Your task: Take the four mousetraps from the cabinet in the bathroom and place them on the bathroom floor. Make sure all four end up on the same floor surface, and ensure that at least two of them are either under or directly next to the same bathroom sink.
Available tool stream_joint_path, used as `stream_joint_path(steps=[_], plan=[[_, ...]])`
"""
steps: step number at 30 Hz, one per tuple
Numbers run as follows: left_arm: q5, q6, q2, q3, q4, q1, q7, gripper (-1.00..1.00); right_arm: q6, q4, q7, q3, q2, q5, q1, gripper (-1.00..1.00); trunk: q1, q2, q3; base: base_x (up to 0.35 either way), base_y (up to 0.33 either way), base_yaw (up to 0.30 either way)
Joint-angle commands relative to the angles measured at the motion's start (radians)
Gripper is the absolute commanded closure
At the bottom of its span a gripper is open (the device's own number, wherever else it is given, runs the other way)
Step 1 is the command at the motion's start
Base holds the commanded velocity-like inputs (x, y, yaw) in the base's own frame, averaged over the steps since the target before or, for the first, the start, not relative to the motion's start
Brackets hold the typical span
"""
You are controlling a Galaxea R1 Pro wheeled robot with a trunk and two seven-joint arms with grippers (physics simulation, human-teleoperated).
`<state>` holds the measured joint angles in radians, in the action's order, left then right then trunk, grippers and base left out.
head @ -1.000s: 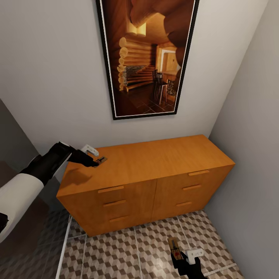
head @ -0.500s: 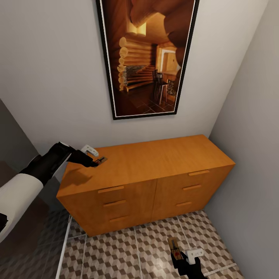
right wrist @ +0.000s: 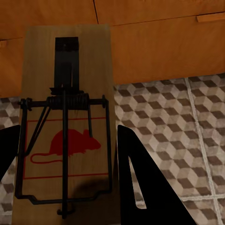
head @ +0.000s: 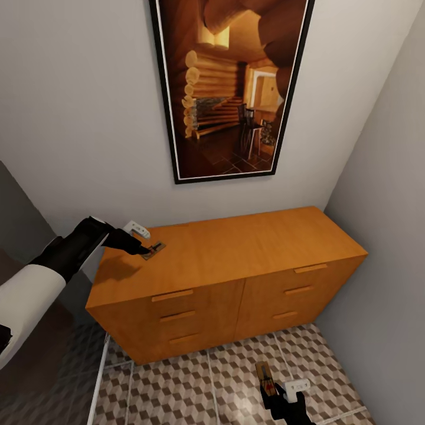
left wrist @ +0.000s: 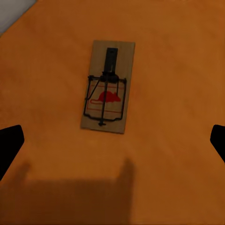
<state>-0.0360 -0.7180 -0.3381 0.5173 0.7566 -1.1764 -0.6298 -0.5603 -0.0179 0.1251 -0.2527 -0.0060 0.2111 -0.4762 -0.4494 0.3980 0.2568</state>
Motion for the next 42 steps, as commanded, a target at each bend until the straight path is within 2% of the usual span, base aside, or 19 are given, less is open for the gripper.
stream_joint_path(steps=[1, 26, 33, 42], plan=[[-0.004, -0.003, -0.001, 0.003, 0.001, -0.001, -0.004, -1.00, -0.003, 0.001, 0.010, -0.005, 0.000, 0.014, -0.001, 1.00, -0.001, 0.002, 0.003, 0.034, 0.008, 0.000], [-0.004, -0.003, -0.001, 0.003, -0.016, -0.001, -0.004, -1.00, -0.003, 0.001, 0.010, -0.005, 0.000, 0.014, -0.001, 1.00, -0.001, 0.002, 0.005, 0.123, 0.001, 0.000], [-0.004, -0.003, -0.001, 0.033, -0.034, -0.001, -0.004, -1.00, -0.003, 0.001, 0.010, -0.005, 0.000, 0.014, -0.001, 1.00, -0.001, 0.002, 0.005, 0.005, 0.000, 0.000], [-0.004, -0.003, 0.000, 0.048, -0.040, -0.001, -0.004, -1.00, -0.003, 0.001, 0.010, -0.005, 0.000, 0.014, -0.001, 1.00, -0.001, 0.002, 0.011, 0.000, 0.000, 0.000]])
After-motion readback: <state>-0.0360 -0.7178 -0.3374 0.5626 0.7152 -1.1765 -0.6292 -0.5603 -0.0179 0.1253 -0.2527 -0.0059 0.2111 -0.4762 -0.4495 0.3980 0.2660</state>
